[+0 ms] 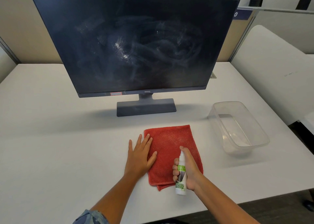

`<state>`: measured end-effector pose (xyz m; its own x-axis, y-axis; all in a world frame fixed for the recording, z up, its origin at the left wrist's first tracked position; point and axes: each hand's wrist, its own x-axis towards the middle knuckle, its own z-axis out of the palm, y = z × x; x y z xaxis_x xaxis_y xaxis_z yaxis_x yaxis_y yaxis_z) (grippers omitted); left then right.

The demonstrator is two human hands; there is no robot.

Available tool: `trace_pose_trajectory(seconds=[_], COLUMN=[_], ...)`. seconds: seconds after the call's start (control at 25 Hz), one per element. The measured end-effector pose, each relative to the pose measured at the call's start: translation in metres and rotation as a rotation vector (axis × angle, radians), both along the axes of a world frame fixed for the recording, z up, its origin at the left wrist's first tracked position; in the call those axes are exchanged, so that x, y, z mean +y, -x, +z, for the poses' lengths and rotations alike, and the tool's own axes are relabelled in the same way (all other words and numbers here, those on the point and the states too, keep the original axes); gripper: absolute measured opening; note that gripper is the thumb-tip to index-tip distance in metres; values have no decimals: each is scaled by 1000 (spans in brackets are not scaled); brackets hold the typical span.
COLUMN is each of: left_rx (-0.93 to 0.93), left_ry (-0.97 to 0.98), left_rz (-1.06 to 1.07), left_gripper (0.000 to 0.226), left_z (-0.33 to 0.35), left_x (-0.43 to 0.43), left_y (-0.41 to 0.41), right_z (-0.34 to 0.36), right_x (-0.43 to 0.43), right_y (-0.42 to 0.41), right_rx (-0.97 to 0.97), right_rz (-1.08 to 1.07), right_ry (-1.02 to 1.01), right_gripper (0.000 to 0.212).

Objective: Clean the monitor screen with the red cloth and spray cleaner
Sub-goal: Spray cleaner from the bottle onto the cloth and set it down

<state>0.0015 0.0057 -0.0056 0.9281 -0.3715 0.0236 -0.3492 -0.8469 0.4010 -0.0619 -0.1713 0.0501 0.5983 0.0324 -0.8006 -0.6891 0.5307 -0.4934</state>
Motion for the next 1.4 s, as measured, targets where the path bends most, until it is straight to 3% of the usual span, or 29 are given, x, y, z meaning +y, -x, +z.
trace_pose_trajectory(seconds=[0.08, 0.2, 0.28, 0.36, 0.48, 0.56, 0.76, 1.0, 1.24, 1.4], left_rx=[-2, -4, -1, 3, 8, 8, 35, 20, 17, 13], left_ry=[-2, 17, 14, -3, -41, -28, 175, 181, 183, 185], left_rz=[1, -1, 0, 1, -5, 0, 82, 107, 112, 111], left_gripper=[61, 62, 62, 61, 59, 58, 61, 59, 59, 60], left_z=[-1, -2, -2, 0, 3, 5, 6, 0, -1, 1], left_x=[0, 0, 0, 0, 1, 2, 2, 2, 1, 1], left_y=[0, 0, 0, -1, -2, -3, -3, -3, -3, -3], right_z=[2, 11, 16, 22, 28, 27, 17, 2, -5, 10], right_x=[-5, -18, -33, -47, -63, -72, -85, -80, -85, -81], right_y=[-3, -10, -15, -21, -31, -40, -62, -64, -56, -50], right_rx=[-72, -243, -374, -447, -443, -458, -443, -509, -566, -683], right_rz=[-2, -79, -139, -112, -52, -77, -94, -103, -67, -149], right_ry=[27, 18, 45, 233, 629, 785, 980, 1106, 1175, 1222], right_gripper=[49, 23, 33, 40, 39, 35, 40, 39, 52, 86])
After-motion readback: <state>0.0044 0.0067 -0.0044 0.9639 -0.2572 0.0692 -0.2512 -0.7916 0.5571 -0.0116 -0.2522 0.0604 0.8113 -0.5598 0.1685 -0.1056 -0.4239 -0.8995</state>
